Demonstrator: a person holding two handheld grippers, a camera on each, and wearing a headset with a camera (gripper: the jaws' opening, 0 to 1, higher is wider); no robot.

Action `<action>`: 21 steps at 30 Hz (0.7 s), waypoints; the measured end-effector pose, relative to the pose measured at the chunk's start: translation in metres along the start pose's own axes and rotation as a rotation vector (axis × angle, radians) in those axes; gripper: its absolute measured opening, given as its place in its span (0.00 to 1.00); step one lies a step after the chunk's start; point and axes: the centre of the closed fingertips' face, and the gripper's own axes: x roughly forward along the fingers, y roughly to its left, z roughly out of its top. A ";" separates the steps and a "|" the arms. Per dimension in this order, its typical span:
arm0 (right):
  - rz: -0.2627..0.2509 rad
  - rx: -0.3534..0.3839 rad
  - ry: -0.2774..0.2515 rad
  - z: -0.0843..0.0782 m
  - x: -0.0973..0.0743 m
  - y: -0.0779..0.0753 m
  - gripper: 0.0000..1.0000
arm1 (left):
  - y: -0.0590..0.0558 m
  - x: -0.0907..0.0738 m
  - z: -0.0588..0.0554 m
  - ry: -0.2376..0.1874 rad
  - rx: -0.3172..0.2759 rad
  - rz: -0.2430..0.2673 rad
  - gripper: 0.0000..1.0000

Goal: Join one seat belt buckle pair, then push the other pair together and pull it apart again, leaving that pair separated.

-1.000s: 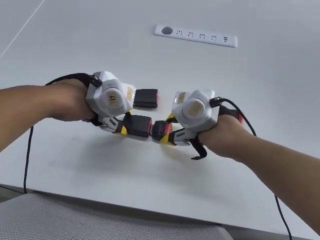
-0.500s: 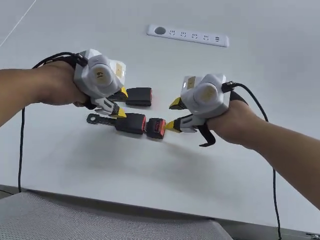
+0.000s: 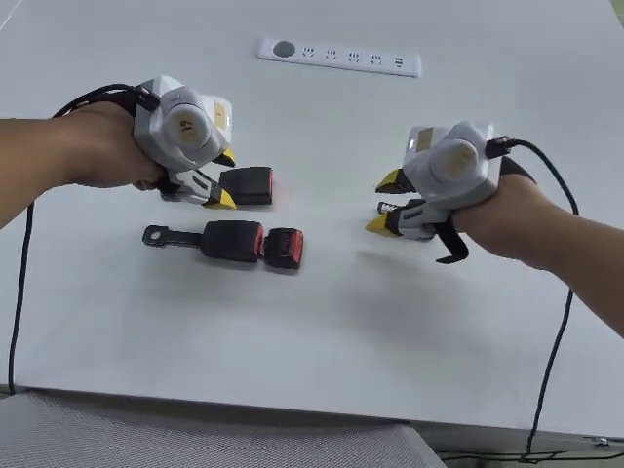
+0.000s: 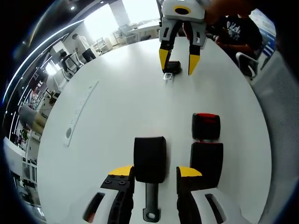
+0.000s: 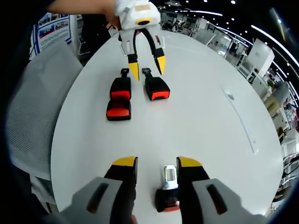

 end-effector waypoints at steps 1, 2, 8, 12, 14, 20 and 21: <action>-0.011 0.015 0.011 -0.006 -0.001 -0.004 0.35 | 0.000 0.001 0.000 0.000 -0.001 -0.006 0.35; -0.017 0.020 0.020 -0.013 -0.002 -0.007 0.35 | 0.001 0.002 0.000 0.001 0.004 -0.008 0.35; -0.017 0.045 0.048 -0.038 -0.005 -0.015 0.35 | 0.007 0.010 -0.004 0.015 0.012 -0.018 0.36; -0.026 0.064 0.066 -0.050 -0.008 -0.021 0.35 | 0.007 0.017 -0.008 0.033 0.039 -0.029 0.36; -0.021 0.065 0.071 -0.055 -0.008 -0.022 0.36 | 0.009 0.020 -0.010 0.038 0.035 -0.033 0.36; 0.004 0.061 0.088 -0.066 -0.007 -0.020 0.35 | 0.009 0.027 -0.017 0.055 0.031 -0.055 0.34; 0.008 0.059 0.089 -0.068 -0.007 -0.021 0.35 | 0.009 0.028 -0.018 0.056 0.032 -0.060 0.33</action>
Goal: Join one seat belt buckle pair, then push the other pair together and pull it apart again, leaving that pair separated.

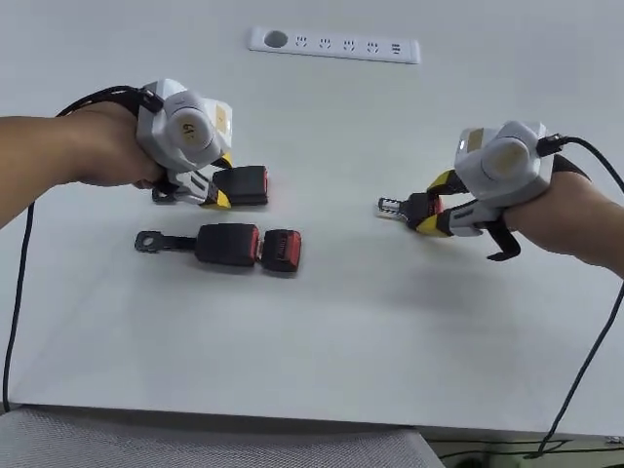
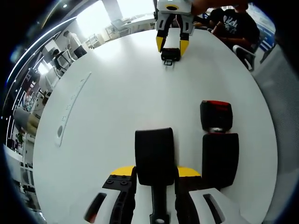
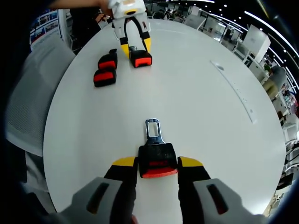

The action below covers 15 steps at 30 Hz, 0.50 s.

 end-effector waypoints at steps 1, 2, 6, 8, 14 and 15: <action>0.003 -0.003 0.004 -0.001 0.001 0.000 0.35 | 0.000 0.001 0.000 0.001 0.000 -0.003 0.33; 0.007 -0.008 0.007 -0.003 0.002 0.000 0.35 | 0.000 0.001 0.001 0.000 0.000 -0.005 0.33; 0.024 -0.033 0.007 -0.006 0.005 -0.001 0.35 | 0.000 0.003 0.001 0.005 0.012 -0.015 0.33; 0.032 -0.033 0.000 -0.005 0.006 -0.002 0.35 | -0.001 0.004 0.002 0.007 0.017 -0.020 0.33; 0.070 -0.066 -0.001 -0.005 0.007 -0.002 0.34 | -0.003 0.003 0.002 0.012 0.069 -0.035 0.33; 0.071 -0.066 -0.002 -0.004 0.008 -0.003 0.34 | -0.004 0.003 0.002 0.012 0.075 -0.036 0.33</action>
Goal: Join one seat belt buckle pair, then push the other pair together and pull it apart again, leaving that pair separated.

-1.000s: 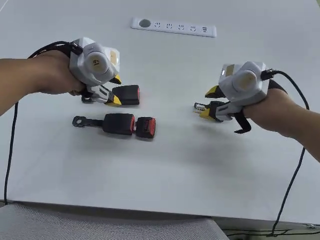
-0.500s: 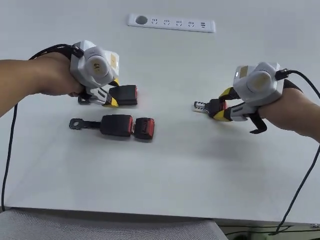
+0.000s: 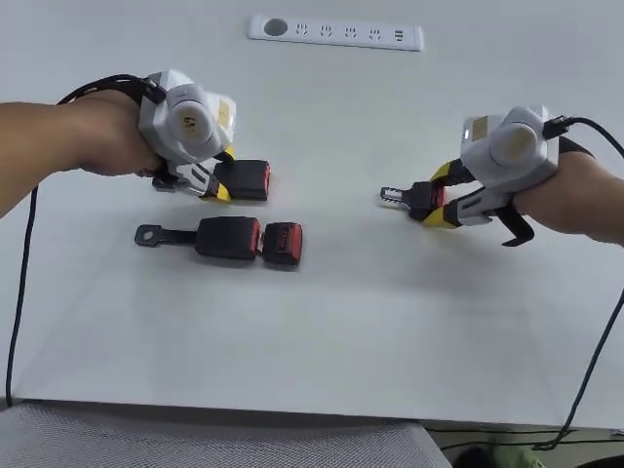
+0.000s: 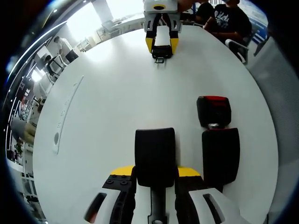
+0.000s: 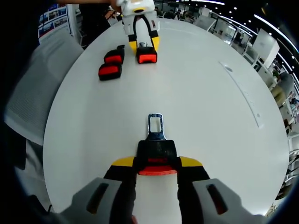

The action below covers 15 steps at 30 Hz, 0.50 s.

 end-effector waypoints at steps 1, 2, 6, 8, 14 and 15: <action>0.001 0.001 0.000 0.000 0.000 0.000 0.34 | 0.000 0.000 0.000 0.001 -0.004 0.000 0.33; 0.002 0.000 0.001 0.000 0.000 0.000 0.34 | 0.000 0.001 0.000 0.002 -0.008 0.000 0.33; -0.011 0.010 -0.005 0.005 0.003 -0.002 0.34 | 0.000 0.001 -0.001 0.002 -0.002 -0.003 0.32; -0.018 0.021 -0.022 0.012 0.007 -0.001 0.33 | 0.000 0.002 -0.001 0.004 -0.003 -0.007 0.32; -0.009 0.006 -0.054 0.036 0.020 0.002 0.33 | -0.001 0.002 -0.001 0.010 0.003 -0.008 0.32; -0.008 0.003 -0.057 0.039 0.022 0.002 0.33 | -0.001 0.002 -0.001 0.011 0.003 -0.009 0.32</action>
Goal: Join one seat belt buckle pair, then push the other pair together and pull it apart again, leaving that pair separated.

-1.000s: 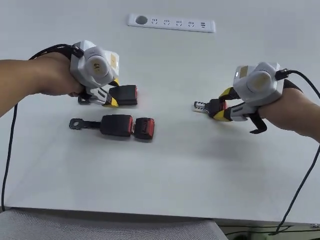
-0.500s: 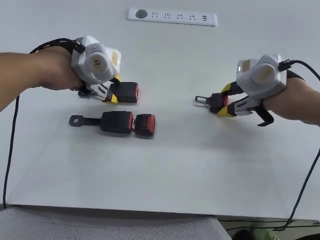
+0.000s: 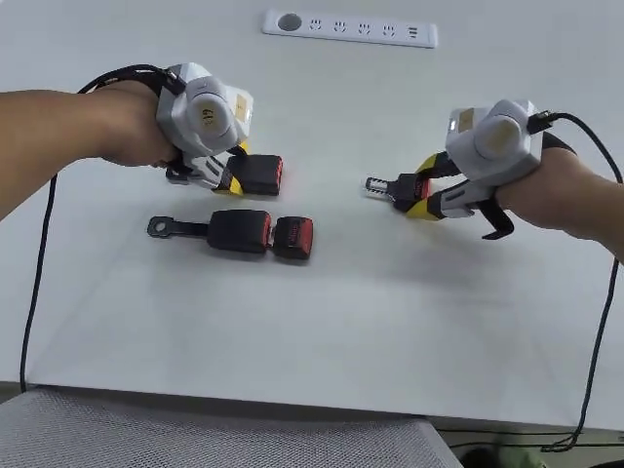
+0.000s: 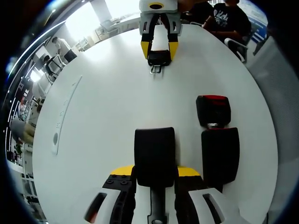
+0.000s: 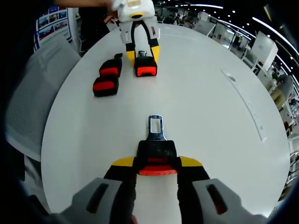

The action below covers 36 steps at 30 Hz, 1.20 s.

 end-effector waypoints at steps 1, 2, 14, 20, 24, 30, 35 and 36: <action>0.001 -0.001 -0.005 0.004 0.003 0.000 0.33 | 0.000 0.000 0.000 0.000 -0.001 -0.001 0.32; 0.001 -0.002 -0.008 0.007 0.004 0.000 0.33 | 0.000 0.000 0.000 0.001 -0.001 -0.002 0.32; 0.000 0.011 -0.093 0.056 0.032 0.007 0.33 | 0.001 0.001 0.000 0.005 0.000 -0.006 0.32; 0.013 -0.001 -0.098 0.070 0.040 0.007 0.33 | -0.001 -0.001 0.001 0.008 0.002 -0.009 0.32; 0.009 -0.014 -0.095 0.079 0.045 0.010 0.33 | 0.001 0.000 0.000 0.008 0.001 -0.011 0.32; 0.017 -0.034 -0.084 0.089 0.050 0.013 0.33 | 0.001 0.000 0.000 0.008 0.001 -0.011 0.32; 0.018 -0.048 -0.069 0.090 0.051 0.014 0.33 | 0.002 0.000 -0.002 0.010 0.000 -0.011 0.32; 0.019 -0.048 -0.068 0.090 0.051 0.014 0.33 | 0.003 0.001 -0.003 0.010 0.000 -0.011 0.32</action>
